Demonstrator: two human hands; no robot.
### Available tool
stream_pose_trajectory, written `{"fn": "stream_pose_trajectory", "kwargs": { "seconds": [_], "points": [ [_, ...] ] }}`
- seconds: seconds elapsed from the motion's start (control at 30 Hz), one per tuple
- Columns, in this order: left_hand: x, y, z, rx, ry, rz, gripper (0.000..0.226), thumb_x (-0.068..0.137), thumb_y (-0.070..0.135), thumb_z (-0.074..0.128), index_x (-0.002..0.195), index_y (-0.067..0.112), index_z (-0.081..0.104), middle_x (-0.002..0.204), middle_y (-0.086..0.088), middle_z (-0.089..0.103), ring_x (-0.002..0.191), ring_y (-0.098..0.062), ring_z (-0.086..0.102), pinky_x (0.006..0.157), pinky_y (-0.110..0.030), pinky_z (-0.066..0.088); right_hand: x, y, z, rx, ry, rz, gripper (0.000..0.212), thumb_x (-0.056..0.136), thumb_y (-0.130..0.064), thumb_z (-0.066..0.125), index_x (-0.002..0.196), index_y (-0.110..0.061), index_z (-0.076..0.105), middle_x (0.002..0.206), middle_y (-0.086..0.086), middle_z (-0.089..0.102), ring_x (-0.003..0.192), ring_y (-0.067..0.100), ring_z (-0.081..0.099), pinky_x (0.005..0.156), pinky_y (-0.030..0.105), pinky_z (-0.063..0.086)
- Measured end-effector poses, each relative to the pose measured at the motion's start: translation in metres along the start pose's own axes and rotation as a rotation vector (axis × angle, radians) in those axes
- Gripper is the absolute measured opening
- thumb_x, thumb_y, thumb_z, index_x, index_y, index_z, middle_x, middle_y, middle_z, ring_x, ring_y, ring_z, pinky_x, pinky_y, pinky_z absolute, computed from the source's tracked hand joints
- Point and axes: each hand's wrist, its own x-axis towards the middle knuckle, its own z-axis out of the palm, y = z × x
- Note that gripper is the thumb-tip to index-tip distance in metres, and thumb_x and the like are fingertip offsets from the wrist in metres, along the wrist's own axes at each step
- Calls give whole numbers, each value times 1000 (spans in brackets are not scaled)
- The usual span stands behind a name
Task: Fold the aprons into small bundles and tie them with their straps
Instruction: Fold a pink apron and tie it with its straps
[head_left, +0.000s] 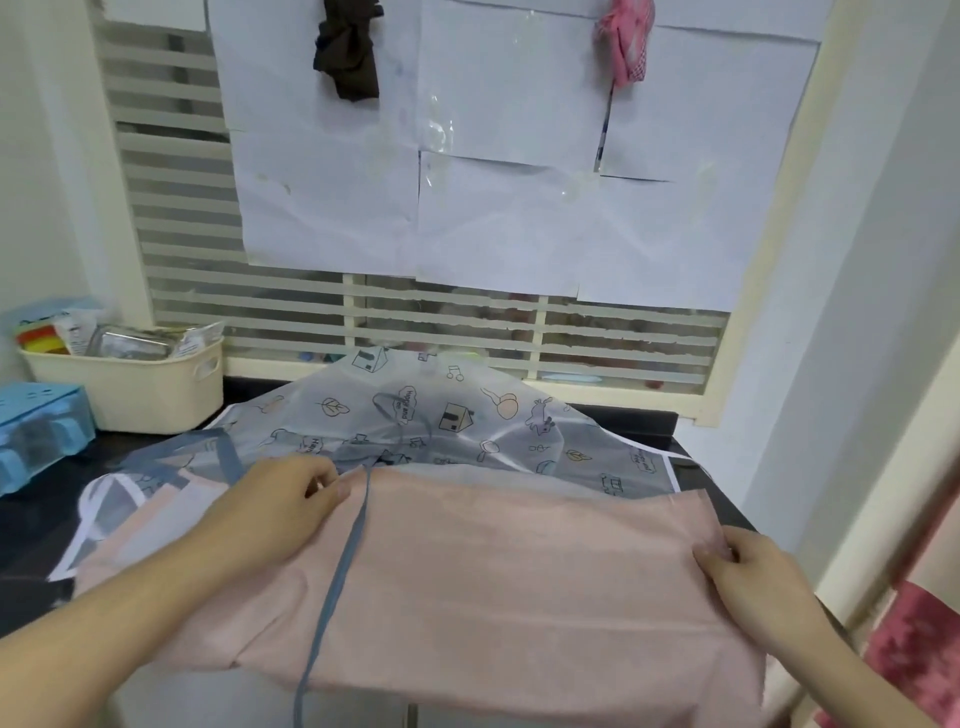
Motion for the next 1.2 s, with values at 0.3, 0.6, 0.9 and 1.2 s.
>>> {"fn": "stream_pose_trajectory", "kwargs": {
  "seconds": [0.3, 0.6, 0.9, 1.2],
  "points": [
    [97, 12, 42, 128, 72, 27, 30, 102, 45, 54, 77, 30, 55, 73, 10, 63, 77, -21, 62, 69, -41, 55, 51, -16, 26, -155, 114, -14, 28, 95, -22, 51, 70, -11, 46, 60, 0, 56, 63, 24, 55, 57, 37, 47],
    [114, -18, 110, 180, 29, 167, 24, 104, 47, 46, 87, 32, 53, 85, 15, 59, 78, -14, 59, 61, -37, 49, 58, 10, 60, -465, 93, 15, 14, 101, -25, 41, 88, -21, 39, 88, -5, 51, 75, 26, 52, 63, 38, 45],
    [147, -6, 100, 178, 54, 196, 29, 103, 56, 43, 91, 32, 52, 69, 12, 64, 67, -15, 61, 56, -36, 48, 86, 8, 54, -375, 120, 69, 15, 92, -14, 45, 78, -17, 39, 74, 3, 57, 68, 27, 55, 56, 38, 44],
    [131, 8, 107, 46, 141, 249, 10, 100, 17, 55, 106, 20, 63, 110, 0, 58, 99, -26, 56, 85, -44, 49, 95, 23, 58, -339, 202, 43, 17, 87, -5, 48, 73, -12, 42, 69, 5, 52, 64, 26, 49, 51, 35, 32]
  ]
}}
